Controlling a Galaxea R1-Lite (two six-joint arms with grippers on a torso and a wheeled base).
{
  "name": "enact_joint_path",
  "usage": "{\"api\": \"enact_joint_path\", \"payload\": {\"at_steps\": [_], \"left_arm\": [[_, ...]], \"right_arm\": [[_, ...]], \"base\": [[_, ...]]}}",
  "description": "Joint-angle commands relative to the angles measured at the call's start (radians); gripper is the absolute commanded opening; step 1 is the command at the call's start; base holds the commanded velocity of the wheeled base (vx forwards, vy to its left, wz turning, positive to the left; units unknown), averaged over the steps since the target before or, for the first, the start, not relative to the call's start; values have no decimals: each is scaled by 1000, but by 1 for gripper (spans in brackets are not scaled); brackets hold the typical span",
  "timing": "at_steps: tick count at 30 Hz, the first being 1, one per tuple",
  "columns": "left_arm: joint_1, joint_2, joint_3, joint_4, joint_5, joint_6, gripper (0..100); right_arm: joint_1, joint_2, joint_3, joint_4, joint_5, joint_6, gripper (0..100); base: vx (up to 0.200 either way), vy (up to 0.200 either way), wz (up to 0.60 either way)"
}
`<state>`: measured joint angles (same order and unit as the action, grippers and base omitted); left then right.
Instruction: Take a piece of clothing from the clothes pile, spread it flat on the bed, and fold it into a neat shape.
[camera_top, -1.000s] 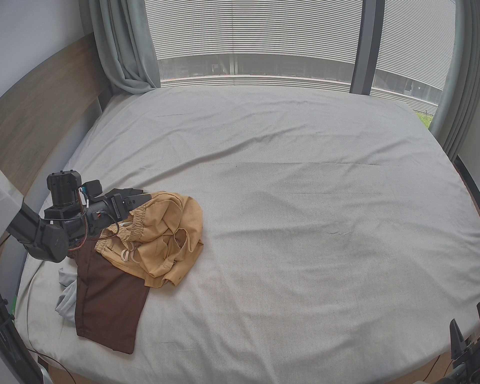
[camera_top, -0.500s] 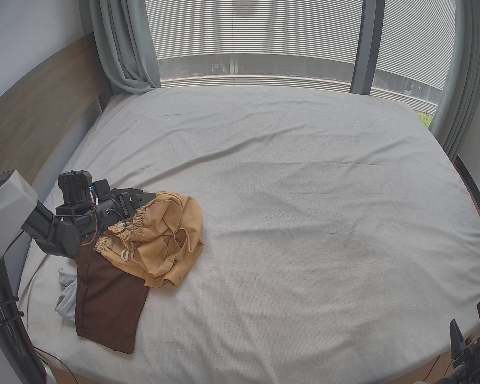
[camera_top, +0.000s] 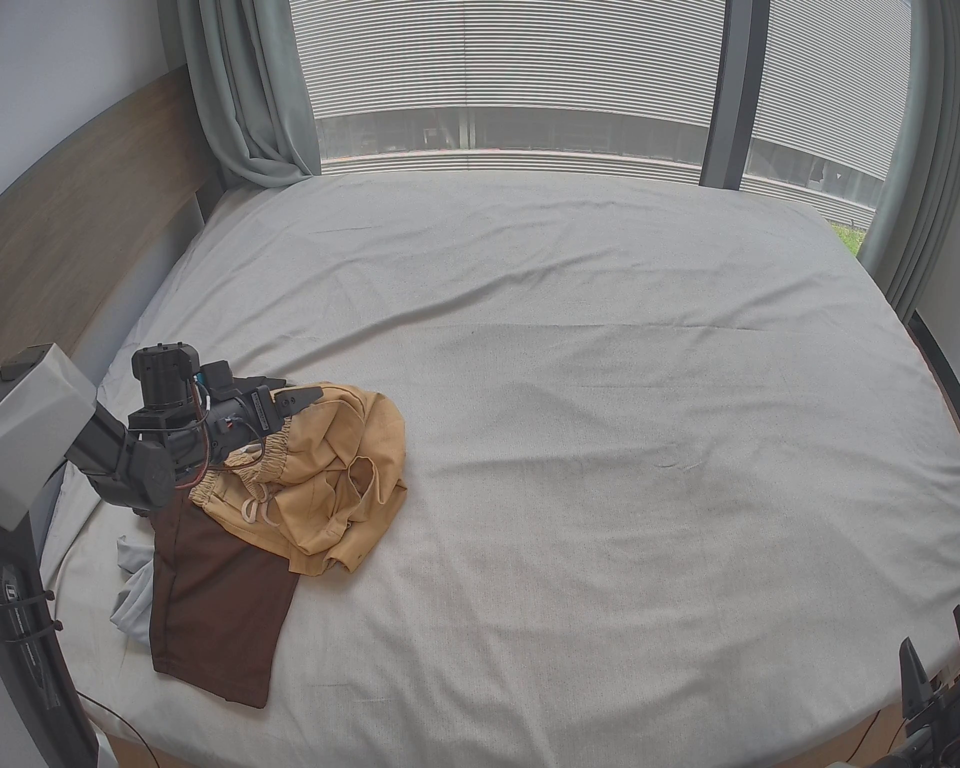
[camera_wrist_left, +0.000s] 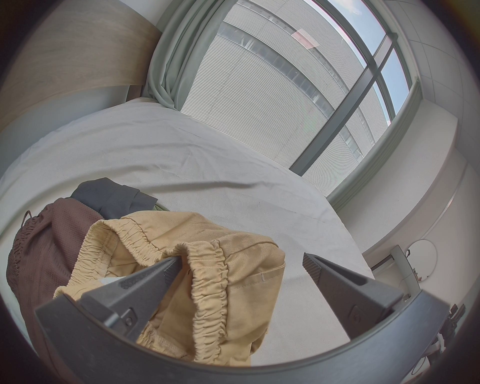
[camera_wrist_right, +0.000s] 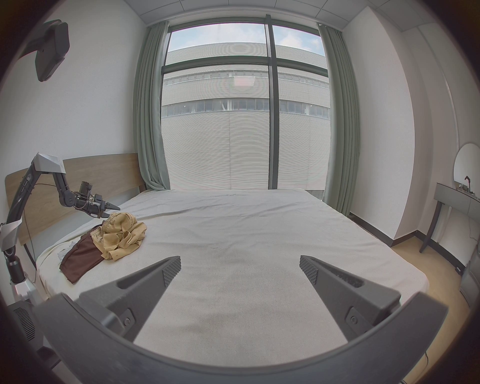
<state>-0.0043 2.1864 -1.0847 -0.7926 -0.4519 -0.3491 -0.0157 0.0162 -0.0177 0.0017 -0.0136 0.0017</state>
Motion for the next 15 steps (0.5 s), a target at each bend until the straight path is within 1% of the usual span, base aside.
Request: {"api": "enact_joint_path", "payload": {"at_steps": [1,15], "left_arm": [[-5,10,-11,-1,-1,-2,100],[-13,47,-54,-2,-2,-5,100]], "right_arm": [[0,-16,16,0,0,0,100],[0,-16,16,0,0,1,100]], "base": [[0,0,0],[0,0,0]]}}
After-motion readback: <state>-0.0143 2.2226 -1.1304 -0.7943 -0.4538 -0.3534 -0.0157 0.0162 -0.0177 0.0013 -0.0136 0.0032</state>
